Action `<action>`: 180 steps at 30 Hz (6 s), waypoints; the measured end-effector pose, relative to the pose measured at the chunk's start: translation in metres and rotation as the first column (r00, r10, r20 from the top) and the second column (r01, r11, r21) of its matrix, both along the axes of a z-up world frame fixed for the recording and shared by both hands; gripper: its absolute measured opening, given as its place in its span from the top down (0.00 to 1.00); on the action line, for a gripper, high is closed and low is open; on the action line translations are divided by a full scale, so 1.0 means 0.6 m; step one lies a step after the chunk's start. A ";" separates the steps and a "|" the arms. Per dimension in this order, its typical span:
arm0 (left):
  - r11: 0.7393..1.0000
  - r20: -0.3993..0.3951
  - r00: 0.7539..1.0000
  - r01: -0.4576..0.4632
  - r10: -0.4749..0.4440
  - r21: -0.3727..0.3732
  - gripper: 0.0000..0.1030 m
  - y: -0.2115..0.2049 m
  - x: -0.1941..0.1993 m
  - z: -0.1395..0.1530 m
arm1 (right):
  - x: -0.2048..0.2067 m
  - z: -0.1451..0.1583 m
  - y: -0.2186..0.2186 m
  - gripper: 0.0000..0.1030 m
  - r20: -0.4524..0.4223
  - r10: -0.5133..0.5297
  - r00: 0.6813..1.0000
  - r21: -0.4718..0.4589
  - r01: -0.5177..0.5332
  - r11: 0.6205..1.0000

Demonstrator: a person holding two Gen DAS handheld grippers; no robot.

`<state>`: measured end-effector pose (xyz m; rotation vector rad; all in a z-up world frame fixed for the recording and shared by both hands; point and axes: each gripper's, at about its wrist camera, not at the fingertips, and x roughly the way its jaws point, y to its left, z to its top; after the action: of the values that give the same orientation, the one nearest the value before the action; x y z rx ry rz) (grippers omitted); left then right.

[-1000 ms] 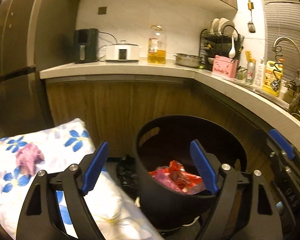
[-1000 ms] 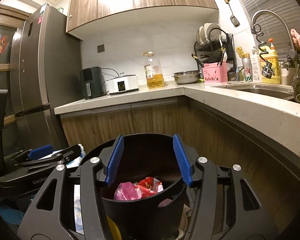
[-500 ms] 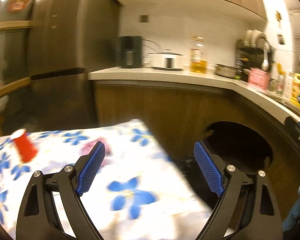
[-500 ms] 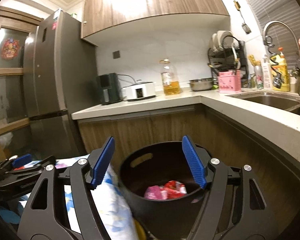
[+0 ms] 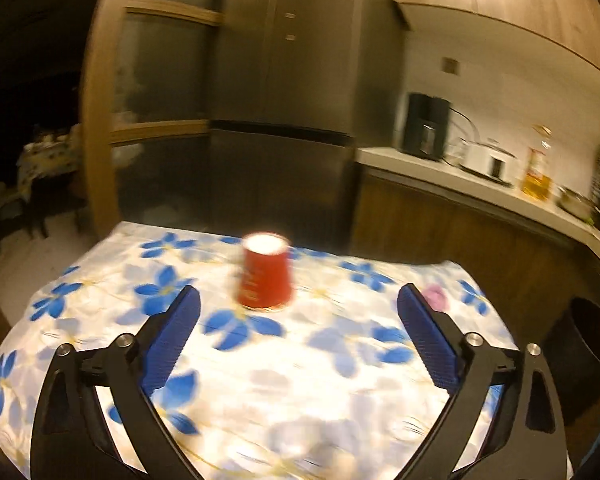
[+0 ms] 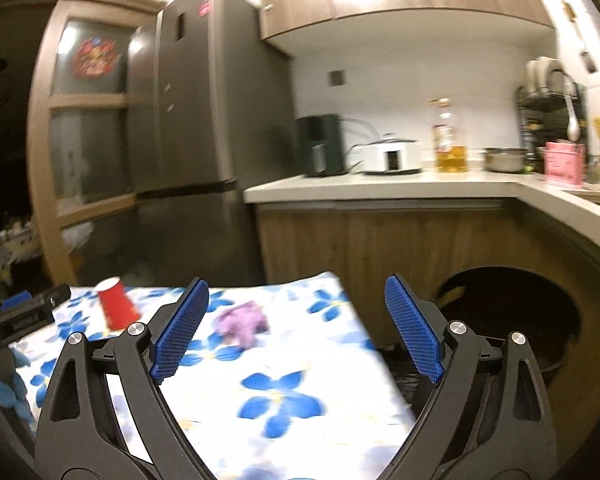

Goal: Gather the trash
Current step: 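Move both open tools back over the red cup and remaining glove, then grasp the red paper cup with the left tool while the right tool grasps the pink glove, then carry the red cup and pink glove over the black bin with both tools, then open both tools to drop the cup and glove into the bin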

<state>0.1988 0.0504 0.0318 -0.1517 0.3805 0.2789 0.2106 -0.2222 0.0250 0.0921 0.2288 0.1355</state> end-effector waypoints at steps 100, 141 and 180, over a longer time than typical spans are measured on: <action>0.970 -0.062 0.972 0.231 -0.227 0.078 0.47 -0.071 0.104 0.021 | 0.131 -0.011 0.017 0.97 -0.155 0.032 0.987 0.026 -0.029 0.999; 0.730 -0.041 0.731 0.682 -0.681 0.045 0.47 -0.633 0.111 -0.010 | -0.034 -0.031 -0.383 0.97 -0.042 -0.324 0.945 0.058 0.326 0.944; 0.695 -0.005 0.697 0.716 -0.718 -0.068 0.06 -0.610 0.151 -0.023 | -0.034 -0.064 -0.401 0.30 -0.120 -0.408 0.905 0.036 0.415 0.909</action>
<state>0.2894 -0.3153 0.0178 -0.0471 0.4532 -0.5199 0.1905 -0.4626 -0.0133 0.2074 0.3109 -0.2863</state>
